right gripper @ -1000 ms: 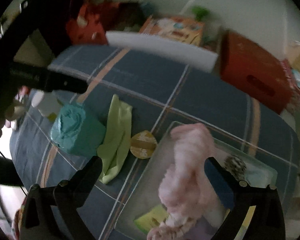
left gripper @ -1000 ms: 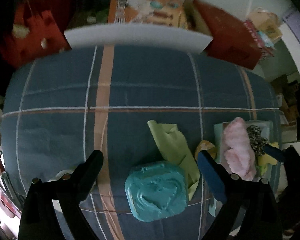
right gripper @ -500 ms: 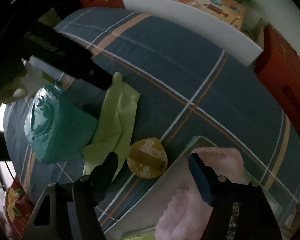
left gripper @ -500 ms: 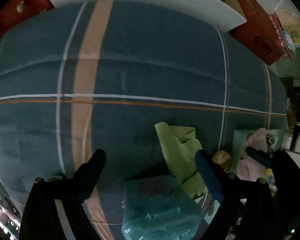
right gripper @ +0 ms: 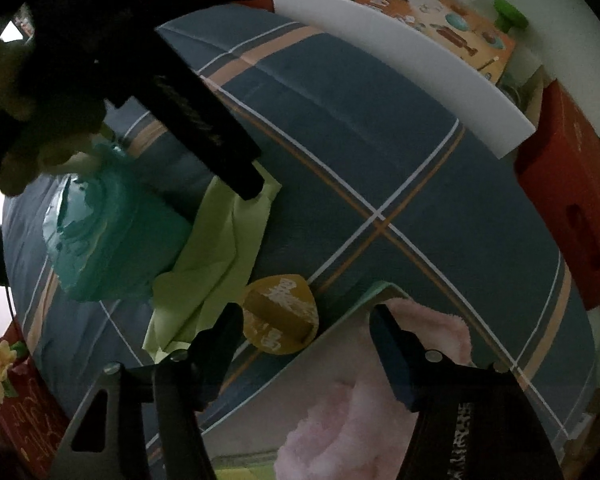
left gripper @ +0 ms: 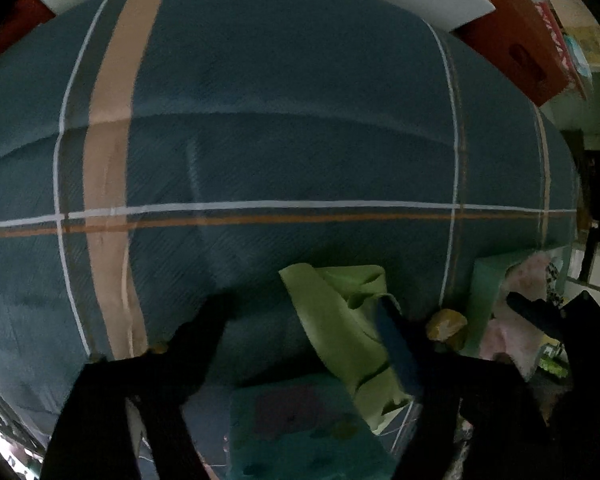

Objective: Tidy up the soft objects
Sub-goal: 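Grasp the lime-green cloth with the left tool while the right tool grasps the orange round pad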

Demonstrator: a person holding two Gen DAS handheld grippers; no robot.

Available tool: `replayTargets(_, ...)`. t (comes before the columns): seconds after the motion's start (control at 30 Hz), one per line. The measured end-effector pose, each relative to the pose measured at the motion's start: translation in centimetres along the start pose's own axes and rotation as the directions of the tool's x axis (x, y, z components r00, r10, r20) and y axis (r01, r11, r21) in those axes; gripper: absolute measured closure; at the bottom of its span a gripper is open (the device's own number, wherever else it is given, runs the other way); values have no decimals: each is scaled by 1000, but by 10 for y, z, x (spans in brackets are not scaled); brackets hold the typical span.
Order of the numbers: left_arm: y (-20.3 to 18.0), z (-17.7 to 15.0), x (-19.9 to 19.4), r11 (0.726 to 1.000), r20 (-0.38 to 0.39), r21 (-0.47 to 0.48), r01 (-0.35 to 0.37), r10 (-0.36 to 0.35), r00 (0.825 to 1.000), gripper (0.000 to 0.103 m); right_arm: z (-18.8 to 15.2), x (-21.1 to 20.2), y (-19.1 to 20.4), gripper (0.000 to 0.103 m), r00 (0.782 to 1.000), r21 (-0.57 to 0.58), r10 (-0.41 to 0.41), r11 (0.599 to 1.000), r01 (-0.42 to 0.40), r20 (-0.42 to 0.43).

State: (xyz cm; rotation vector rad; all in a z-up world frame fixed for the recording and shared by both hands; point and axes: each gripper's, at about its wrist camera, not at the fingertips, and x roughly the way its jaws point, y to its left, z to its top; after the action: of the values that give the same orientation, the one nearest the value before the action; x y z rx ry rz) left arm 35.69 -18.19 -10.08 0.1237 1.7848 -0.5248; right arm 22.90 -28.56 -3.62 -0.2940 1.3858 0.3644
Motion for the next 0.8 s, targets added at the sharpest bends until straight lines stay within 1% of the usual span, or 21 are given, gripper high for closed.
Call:
replayTargets(0.07, -4, 1, 1, 1000, -6, 18, 5, -5, 1000, 33, -1, 0, 4, 34, 1000, -5, 5, 1000, -5, 5)
replayTargets(0.13, -12, 0, 2, 999, -15, 43, 11, -11, 1000, 43, 0, 0, 6, 34, 1000, -10, 4, 1000, -4, 8)
replayTargets(0.2, -18, -1, 4, 998, -26, 66, 22, -20, 999, 48, 0, 0, 8, 34, 1000, -8, 9, 1000, -9, 10)
replayTargets(0.3, -24, 2, 6, 996, -24, 86, 4, -2, 1000, 53, -4, -2, 12, 34, 1000, -12, 12, 1000, -12, 12)
replayTargets(0.37, -26, 1, 6, 995, -22, 95, 18, -16, 1000, 65, -5, -3, 9, 34, 1000, -17, 12, 1000, -12, 9)
replayTargets(0.4, -27, 1, 7, 995, -26, 97, 39, -37, 999, 76, -6, -3, 12, 34, 1000, -18, 9, 1000, -9, 8)
replayTargets(0.43, -30, 0, 8, 993, -31, 101, 58, -55, 998, 80, -6, -3, 12, 34, 1000, -16, 7, 1000, -7, 6)
replayTargets(0.5, -43, -4, 12, 991, -29, 128, 47, -44, 999, 82, -6, -3, 10, 34, 1000, -9, 7, 1000, -7, 6)
replayTargets(0.57, -47, -4, 13, 988, -28, 148, 48, -45, 999, 87, -2, -1, 14, 34, 1000, -7, 4, 1000, -4, 3)
replayTargets(0.6, -50, 0, 13, 987, -28, 147, 61, -57, 998, 94, -3, -2, 14, 34, 1000, -8, 4, 1000, -4, 2)
replayTargets(0.63, -50, 2, 13, 986, -28, 149, 74, -71, 997, 96, -3, -2, 14, 34, 1000, -11, 5, 1000, -5, 2)
replayTargets(0.67, -59, 2, 12, 985, -21, 154, 75, -73, 997, 96, -2, -2, 13, 34, 1000, -15, 6, 1000, -6, 3)
replayTargets(0.73, -61, 1, 10, 983, -2, 163, 82, -82, 997, 97, -2, -2, 14, 34, 1000, -24, 11, 1000, -11, 8)
replayTargets(0.8, -51, -13, 3, 982, 14, 161, 98, -102, 995, 98, -3, -3, 17, 34, 1000, -46, 17, 999, -16, 15)
